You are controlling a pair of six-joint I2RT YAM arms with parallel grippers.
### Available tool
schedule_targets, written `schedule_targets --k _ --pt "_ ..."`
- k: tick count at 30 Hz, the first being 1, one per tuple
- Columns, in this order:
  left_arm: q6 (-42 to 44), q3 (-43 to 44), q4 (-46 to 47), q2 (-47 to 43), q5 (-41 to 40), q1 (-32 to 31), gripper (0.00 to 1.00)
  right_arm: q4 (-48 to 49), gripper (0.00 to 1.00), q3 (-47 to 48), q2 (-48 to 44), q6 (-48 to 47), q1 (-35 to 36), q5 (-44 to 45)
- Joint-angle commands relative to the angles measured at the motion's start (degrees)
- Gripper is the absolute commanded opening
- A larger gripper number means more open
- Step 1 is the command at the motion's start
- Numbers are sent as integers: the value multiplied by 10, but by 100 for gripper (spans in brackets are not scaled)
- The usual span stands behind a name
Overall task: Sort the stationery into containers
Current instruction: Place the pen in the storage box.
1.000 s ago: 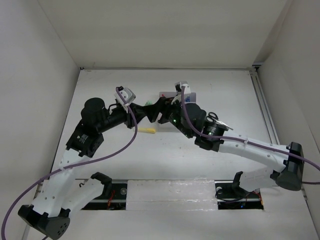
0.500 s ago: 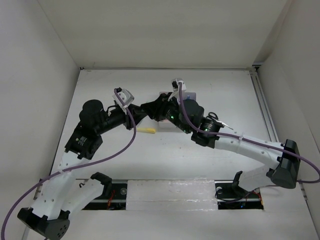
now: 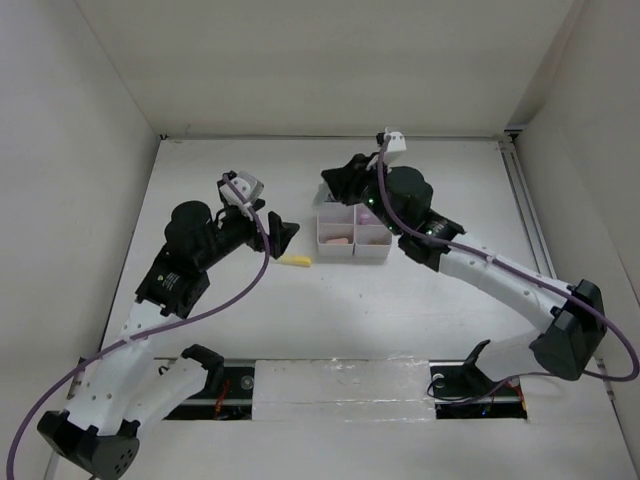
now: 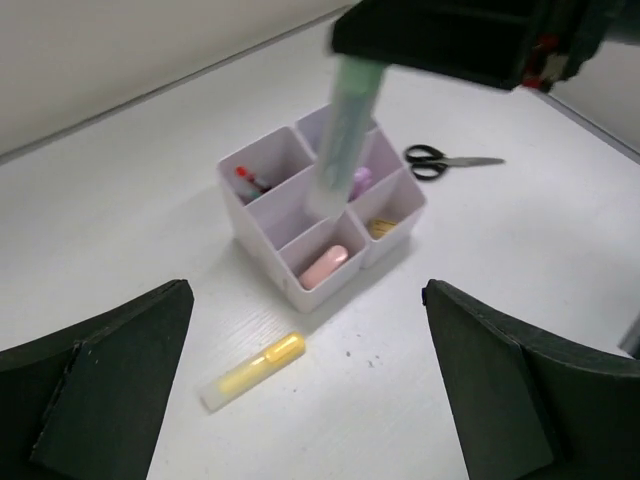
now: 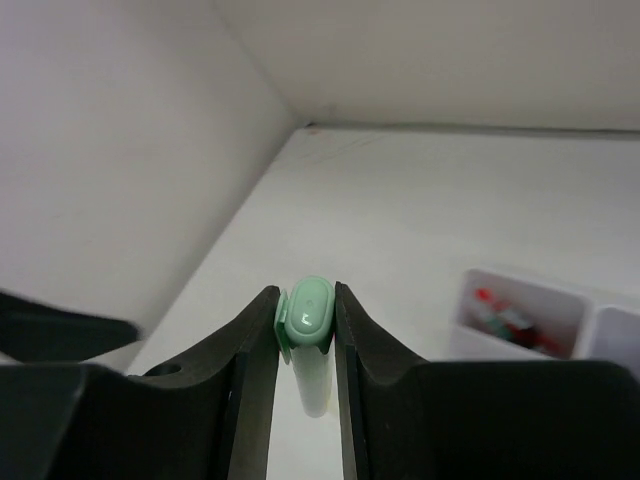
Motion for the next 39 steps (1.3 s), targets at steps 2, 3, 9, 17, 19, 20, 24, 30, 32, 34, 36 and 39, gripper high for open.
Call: schedule_targets --k 2,3,9,17,19,20,24,30,32,34,36,39 --pt "-68 4 28 15 -179 -1 100 27 0 -30 -4 -74 -84 32" --pt "-81 4 28 15 -222 -1 100 27 0 -36 -4 -74 -101 32" --pt "-121 24 10 49 -305 -6 100 9 0 -70 2 -87 -161 83" --pt "-111 29 4 55 -275 -6 100 9 0 -100 18 -92 -181 111" --pt "-105 29 4 55 -267 -6 100 9 0 -108 18 -92 -181 124" --pt "-105 29 4 55 -267 -6 100 15 0 -113 23 -92 -181 124" --pt "-99 29 4 55 -252 -6 100 25 0 -122 39 -92 -175 135" --pt "-99 34 4 55 -247 -6 100 45 0 -139 51 -92 -170 146" --pt "-99 34 4 55 -247 -6 100 64 0 -146 51 -92 -170 152" --pt "-99 34 4 55 -241 -6 100 71 0 -154 51 -92 -165 153" --pt "-99 34 4 55 -241 -6 100 71 0 -161 51 -86 -158 159" --pt "-99 34 4 55 -236 -6 100 76 0 -168 51 -86 -153 171"
